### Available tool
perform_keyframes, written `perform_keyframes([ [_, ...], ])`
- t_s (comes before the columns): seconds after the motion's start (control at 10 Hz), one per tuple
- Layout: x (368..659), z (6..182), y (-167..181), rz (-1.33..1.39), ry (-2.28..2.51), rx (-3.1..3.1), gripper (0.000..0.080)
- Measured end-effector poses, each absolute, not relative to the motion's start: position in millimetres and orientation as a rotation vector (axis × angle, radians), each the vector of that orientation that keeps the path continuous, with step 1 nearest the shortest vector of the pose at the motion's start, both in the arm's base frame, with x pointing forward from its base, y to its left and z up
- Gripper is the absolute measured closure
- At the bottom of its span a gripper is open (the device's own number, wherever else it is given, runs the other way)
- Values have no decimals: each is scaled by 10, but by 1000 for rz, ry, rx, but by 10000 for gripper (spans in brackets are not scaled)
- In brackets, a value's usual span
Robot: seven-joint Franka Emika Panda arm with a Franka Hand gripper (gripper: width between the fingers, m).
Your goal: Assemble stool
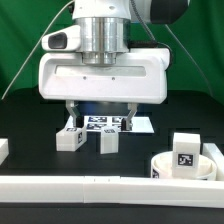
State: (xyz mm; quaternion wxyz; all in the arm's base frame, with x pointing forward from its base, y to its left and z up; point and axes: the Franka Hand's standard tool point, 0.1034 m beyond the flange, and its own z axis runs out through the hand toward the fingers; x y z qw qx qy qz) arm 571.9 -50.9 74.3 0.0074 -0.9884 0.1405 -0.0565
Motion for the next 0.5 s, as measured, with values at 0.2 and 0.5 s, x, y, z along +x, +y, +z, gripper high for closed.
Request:
perform_keyframes([
  [0.2,5718,741,-504,-176,438,-3091,151],
  [0.5,5522,552,-542,-228,388,-3118,151],
])
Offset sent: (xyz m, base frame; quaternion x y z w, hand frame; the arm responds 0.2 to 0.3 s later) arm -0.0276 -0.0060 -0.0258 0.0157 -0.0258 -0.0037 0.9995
